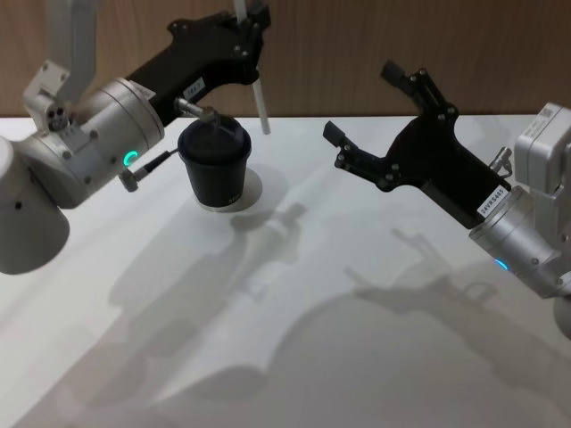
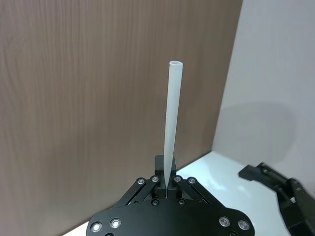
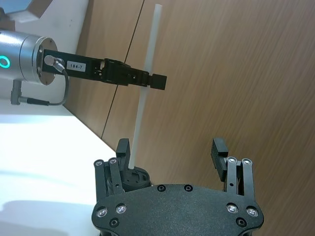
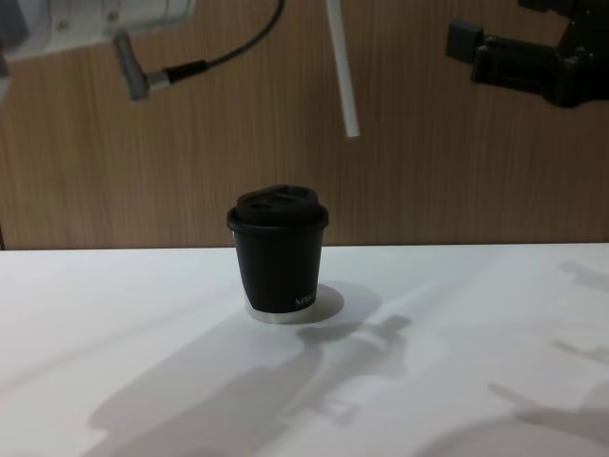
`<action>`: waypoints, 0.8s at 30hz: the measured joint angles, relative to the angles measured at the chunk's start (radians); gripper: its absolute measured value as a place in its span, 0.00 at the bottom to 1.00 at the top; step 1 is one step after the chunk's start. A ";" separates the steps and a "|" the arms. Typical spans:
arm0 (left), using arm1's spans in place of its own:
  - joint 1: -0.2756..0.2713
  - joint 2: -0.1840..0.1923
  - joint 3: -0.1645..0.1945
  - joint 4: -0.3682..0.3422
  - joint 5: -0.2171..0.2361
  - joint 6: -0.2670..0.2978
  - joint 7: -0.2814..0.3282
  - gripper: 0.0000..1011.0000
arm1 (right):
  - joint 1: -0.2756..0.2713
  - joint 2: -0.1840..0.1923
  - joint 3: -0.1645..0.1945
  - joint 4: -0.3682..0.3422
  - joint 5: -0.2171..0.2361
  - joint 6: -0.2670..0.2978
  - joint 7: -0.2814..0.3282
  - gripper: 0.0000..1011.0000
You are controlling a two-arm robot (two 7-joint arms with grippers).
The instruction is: Pick up the straw with one hand, pass it to the other hand, and insert it into the cup.
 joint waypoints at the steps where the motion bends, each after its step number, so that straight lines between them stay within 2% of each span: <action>1: -0.003 0.004 0.000 -0.005 0.005 0.012 0.006 0.00 | 0.000 0.000 0.000 0.000 0.000 0.000 0.000 0.99; 5: -0.018 0.024 -0.003 -0.034 0.025 0.089 0.042 0.00 | 0.000 0.000 0.000 0.000 0.000 0.000 0.000 0.99; 7: -0.020 0.027 -0.005 -0.037 0.026 0.105 0.049 0.00 | 0.000 0.000 0.000 0.000 0.000 0.000 0.000 0.99; 12: -0.036 0.042 -0.020 -0.063 0.032 0.193 0.082 0.00 | 0.000 0.000 0.000 0.000 0.000 0.000 0.000 0.99; 24: -0.053 0.050 -0.048 -0.079 0.035 0.286 0.121 0.00 | 0.000 0.000 0.000 0.000 0.000 0.000 0.000 0.99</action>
